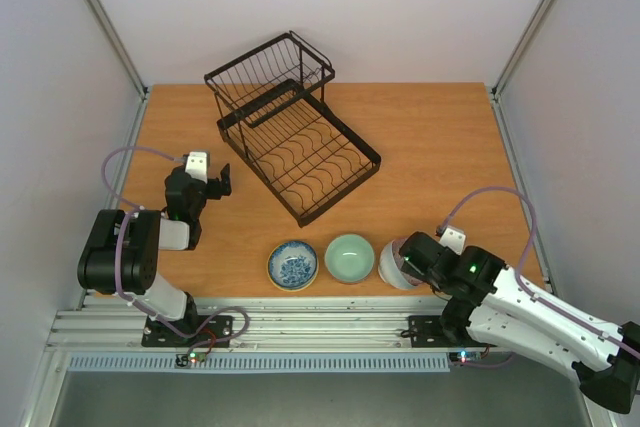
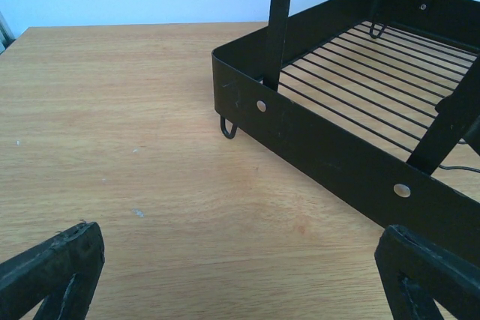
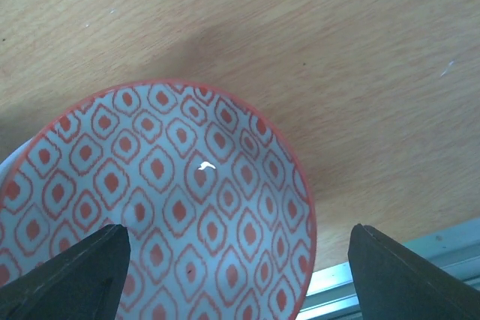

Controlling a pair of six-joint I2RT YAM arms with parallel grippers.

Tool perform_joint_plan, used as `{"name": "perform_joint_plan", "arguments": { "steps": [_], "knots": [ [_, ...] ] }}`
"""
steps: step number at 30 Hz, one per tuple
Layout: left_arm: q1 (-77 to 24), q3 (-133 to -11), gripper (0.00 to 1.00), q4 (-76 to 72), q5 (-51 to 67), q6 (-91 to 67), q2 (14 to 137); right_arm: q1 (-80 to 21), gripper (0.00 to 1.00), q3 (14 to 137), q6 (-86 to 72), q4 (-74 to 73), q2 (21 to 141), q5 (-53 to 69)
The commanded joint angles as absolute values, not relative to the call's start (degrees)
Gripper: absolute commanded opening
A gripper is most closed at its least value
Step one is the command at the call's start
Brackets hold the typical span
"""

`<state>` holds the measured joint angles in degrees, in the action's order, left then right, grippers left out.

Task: Load the bowls into the dish rack

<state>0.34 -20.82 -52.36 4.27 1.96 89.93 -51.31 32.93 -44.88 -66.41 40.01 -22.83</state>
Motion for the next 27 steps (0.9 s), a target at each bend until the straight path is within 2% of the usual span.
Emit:
{"name": "perform_joint_plan", "arguments": {
  "steps": [1, 12, 17, 24, 27],
  "knots": [
    [0.27, -22.06, 0.99, -53.55, 3.52, 2.02, 89.41, -51.06, 0.80, 29.89, -50.21, -68.61, 38.72, -20.25],
    [0.27, -22.06, 0.99, -53.54, 3.42, 2.02, 89.39, -51.07, 0.71, 27.92, -55.10, -72.28, 38.76, -20.83],
    [0.26, -22.03, 0.99, -53.45, 3.34, 2.02, 89.40, -51.06, 0.47, 26.59, -54.58, -70.03, 38.93, -19.85],
    [0.26, -22.15, 0.99, -53.44, 3.16, 1.86, 89.46, -51.15, 0.40, 26.57, -53.42, -67.11, 41.91, -18.71],
    [0.27, -22.09, 0.99, -53.44, 3.08, 1.85, 89.45, -51.06, 0.25, 26.70, -52.70, -66.05, 42.75, -18.33]
  ]
}}
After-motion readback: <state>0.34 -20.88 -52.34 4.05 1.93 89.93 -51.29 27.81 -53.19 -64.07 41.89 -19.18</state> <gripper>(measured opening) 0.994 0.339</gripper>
